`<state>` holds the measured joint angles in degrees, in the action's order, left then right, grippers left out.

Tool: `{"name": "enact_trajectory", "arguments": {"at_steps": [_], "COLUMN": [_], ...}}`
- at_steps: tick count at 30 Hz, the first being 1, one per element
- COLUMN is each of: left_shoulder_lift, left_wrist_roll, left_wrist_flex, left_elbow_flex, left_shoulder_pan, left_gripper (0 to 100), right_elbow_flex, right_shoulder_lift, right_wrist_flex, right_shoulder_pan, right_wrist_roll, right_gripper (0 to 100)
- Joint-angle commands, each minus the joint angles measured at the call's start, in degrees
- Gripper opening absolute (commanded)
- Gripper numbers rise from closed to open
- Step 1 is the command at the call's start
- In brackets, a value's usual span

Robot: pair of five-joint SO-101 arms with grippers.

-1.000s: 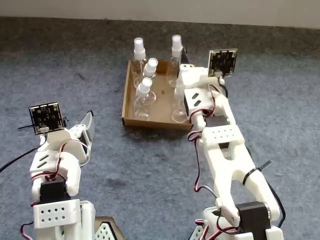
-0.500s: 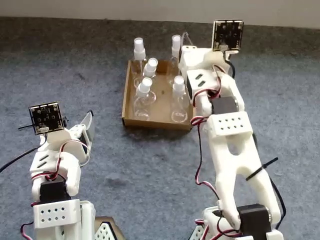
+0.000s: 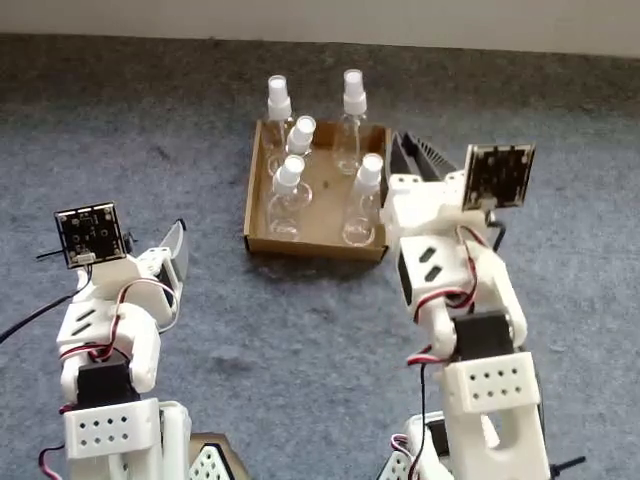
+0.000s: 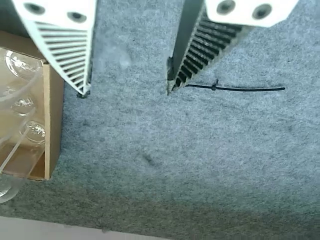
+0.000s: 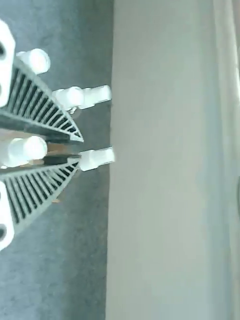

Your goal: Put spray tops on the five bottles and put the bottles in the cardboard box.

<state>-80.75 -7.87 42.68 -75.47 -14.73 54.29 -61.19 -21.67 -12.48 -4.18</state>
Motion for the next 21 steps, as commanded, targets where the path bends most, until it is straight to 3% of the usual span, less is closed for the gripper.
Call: {"name": "enact_trajectory", "arguments": {"at_steps": [1,7,9,14,19,21], "left_shoulder_lift": [-0.92,-0.92,-0.92,-7.08,-25.27,-24.57], "left_wrist_roll": [0.09,0.18,0.35,7.21,7.21,7.3], "left_wrist_flex": [5.89,12.48,12.66,12.66,13.45,13.27], "left_elbow_flex": [6.2,7.16,6.99,4.0,-6.46,-9.36], "left_shoulder_pan": [0.92,0.84,0.84,0.84,0.92,0.92], "left_gripper": [22,22,22,22,22,22], "right_elbow_flex": [10.51,28.79,33.8,36.97,42.51,45.93], "right_shoulder_lift": [-14.29,-39.08,-44.97,-42.59,-44.35,-44.18], "right_wrist_flex": [-0.22,-0.92,-5.49,-13.05,-13.23,-13.14], "right_shoulder_pan": [0.84,2.33,2.33,2.33,2.33,2.33], "right_wrist_roll": [0.53,0.53,0.53,0.44,0.53,0.53], "right_gripper": [0.5,0.5,0.5,0.5,0.5,0.5]}}
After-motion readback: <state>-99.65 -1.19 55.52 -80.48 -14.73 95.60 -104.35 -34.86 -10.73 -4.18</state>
